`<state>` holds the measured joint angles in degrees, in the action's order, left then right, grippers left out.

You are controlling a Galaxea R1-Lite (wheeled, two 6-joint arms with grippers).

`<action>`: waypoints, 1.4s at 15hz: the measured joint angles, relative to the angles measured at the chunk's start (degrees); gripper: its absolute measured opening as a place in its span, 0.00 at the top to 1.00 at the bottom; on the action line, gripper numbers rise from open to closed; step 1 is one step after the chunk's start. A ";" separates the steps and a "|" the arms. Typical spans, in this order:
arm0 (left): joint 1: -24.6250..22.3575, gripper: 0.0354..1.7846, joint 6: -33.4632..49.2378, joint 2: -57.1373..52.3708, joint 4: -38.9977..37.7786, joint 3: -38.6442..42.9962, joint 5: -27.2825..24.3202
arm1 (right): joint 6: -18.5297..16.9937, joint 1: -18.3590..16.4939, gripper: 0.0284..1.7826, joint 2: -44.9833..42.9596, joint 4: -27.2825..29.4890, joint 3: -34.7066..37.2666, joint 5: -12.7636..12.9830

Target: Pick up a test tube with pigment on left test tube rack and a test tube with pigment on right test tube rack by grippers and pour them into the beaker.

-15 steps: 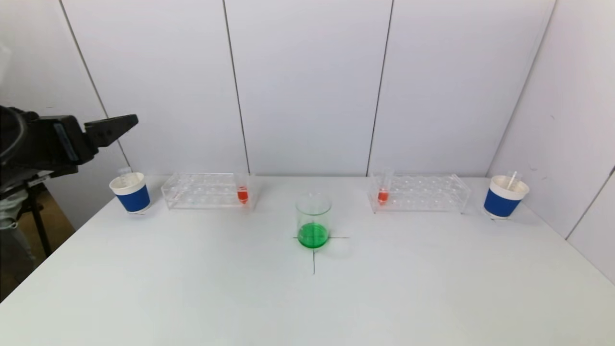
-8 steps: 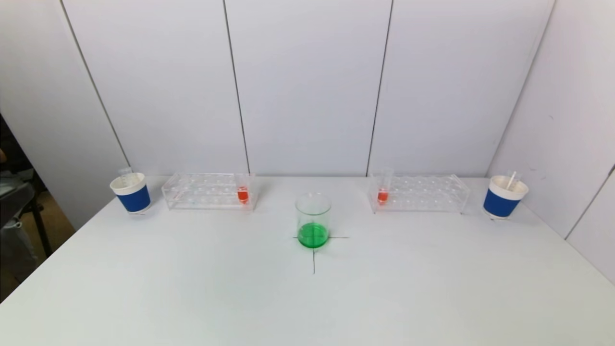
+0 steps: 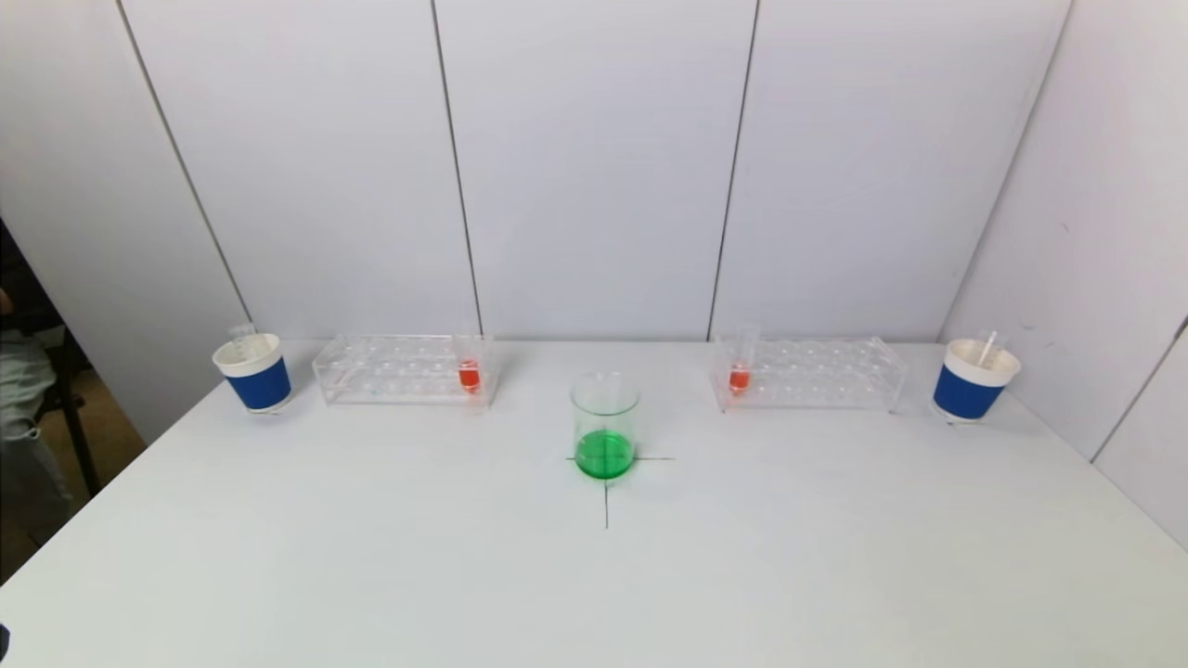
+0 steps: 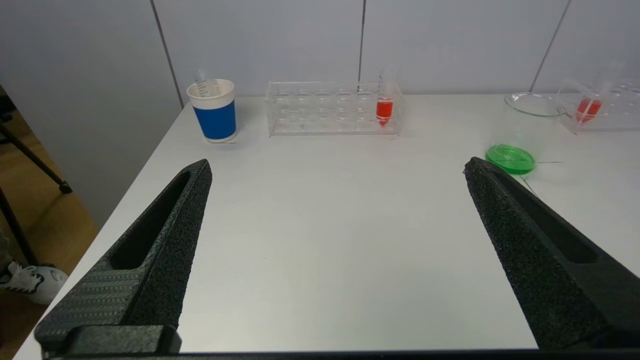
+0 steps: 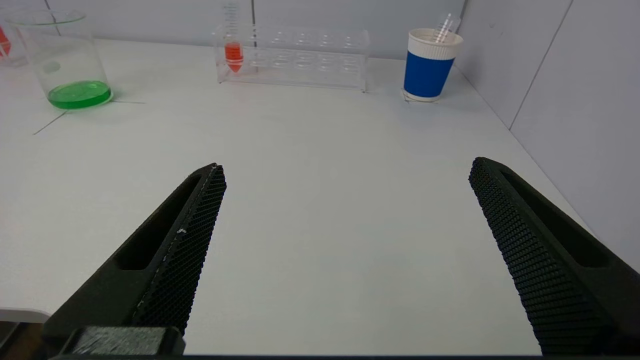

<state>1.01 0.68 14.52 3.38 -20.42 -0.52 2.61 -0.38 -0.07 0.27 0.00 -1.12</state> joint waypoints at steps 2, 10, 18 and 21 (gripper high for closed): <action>-0.30 0.01 -1.19 -3.50 0.39 2.67 -0.02 | 0.00 0.00 0.01 0.00 0.00 0.00 0.00; -0.71 0.01 -4.79 -13.25 1.85 14.58 0.04 | -0.02 0.00 0.01 0.00 -0.02 0.00 0.02; -0.74 0.01 -4.25 -14.57 1.41 18.33 -0.10 | 0.00 0.00 0.01 0.00 -0.02 0.00 0.00; -0.71 0.01 -4.23 -14.57 1.41 18.38 -0.10 | 0.00 0.00 0.01 0.00 0.00 0.00 0.00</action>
<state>0.30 -3.55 -0.05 4.79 -2.04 -0.62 2.61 -0.38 -0.07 0.27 0.00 -1.12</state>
